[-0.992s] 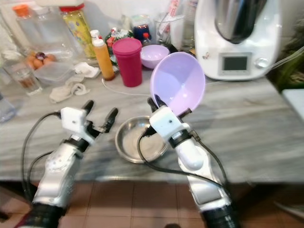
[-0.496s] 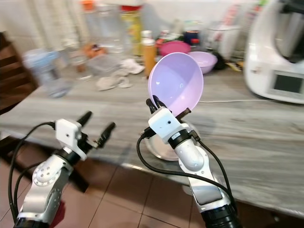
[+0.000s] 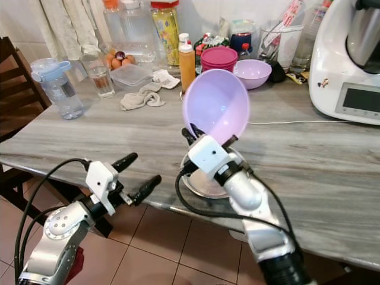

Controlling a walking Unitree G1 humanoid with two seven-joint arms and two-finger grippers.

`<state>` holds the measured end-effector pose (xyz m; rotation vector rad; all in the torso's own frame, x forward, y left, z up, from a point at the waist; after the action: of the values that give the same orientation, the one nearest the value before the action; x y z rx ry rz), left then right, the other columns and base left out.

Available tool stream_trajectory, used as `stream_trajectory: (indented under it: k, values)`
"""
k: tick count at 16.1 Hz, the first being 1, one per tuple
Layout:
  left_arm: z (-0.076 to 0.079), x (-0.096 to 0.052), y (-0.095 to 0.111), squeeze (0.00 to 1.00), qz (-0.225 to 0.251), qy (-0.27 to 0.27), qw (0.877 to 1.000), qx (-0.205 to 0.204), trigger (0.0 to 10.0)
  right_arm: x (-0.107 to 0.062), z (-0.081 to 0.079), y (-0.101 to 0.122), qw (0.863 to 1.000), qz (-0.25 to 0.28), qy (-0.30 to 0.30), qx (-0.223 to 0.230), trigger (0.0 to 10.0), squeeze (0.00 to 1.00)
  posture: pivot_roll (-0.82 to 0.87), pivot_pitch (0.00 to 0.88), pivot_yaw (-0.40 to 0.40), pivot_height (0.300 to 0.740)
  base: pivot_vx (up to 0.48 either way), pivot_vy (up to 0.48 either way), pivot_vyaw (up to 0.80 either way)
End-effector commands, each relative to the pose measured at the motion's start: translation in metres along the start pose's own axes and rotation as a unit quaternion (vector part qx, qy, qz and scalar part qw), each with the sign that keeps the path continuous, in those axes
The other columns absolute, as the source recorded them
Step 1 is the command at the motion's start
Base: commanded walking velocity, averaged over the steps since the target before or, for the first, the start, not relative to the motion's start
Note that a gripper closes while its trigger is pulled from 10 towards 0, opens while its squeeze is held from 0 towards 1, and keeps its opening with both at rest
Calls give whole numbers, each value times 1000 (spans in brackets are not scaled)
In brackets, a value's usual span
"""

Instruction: Setting the table

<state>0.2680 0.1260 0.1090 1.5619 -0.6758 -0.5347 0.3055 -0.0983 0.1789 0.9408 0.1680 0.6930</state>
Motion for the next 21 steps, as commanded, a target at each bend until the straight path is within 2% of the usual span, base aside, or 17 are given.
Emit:
stream_trajectory:
  k: [1, 3, 6, 10, 12, 15, 19, 21]
  values:
    - [-2, -1, 5, 0, 1, -11, 1000, 23, 10000, 7, 1, 3, 999, 12, 30, -5, 10000, 0, -218, 61, 67, 740, 0, 0, 0]
    - [-3, -4, 5, 0, -2, -14, 1000, 24, 10000, 14, -2, 1, 996, 12, 82, -22, 10000, 0, -214, 68, 69, 740, 0, 0, 0]
    - [-5, -11, 2, 0, -11, -16, 999, 29, 10000, 28, -11, 1, 990, 13, 138, -10, 10000, 0, -196, 82, 68, 740, 0, 0, 0]
    - [-13, -18, 2, 0, -19, -2, 999, 47, 10000, 37, -27, -3, 978, 14, 206, -8, 10000, 0, -166, 86, 59, 740, 0, 0, 0]
    - [-13, -20, 2, 0, -20, -4, 999, 48, 10000, 37, -37, -13, 972, -5, 235, -5, 10000, 0, -158, 82, 56, 740, 0, 0, 0]
    - [-11, -20, 4, 0, -17, -11, 999, 50, 10000, 34, -40, -26, 968, -29, 249, 5, 10000, 0, -163, 78, 60, 740, 0, 0, 0]
    - [-11, -17, 5, 0, -14, -16, 998, 51, 10000, 33, -38, -30, 965, -36, 259, 6, 10000, 0, -174, 72, 64, 740, 0, 0, 0]
    - [-10, -16, 6, 0, -13, -19, 998, 50, 10000, 32, -37, -33, 964, -39, 262, 6, 10000, 220, -177, 71, 66, 740, 0, 0, 0]
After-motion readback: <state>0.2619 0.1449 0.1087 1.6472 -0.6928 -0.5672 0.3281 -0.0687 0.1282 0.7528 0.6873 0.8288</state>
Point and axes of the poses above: a point about 5 cm out from each wrist's last joint towards the gripper, its own x axis pointing out of the wrist towards the gripper, its own y axis along the axis of the wrist's last joint, z = x × y, the point moved 1 cm from there along x, pointing out of the wrist towards the gripper, and after that the axes turned 1 degree about -x, right-handed, at the moved point
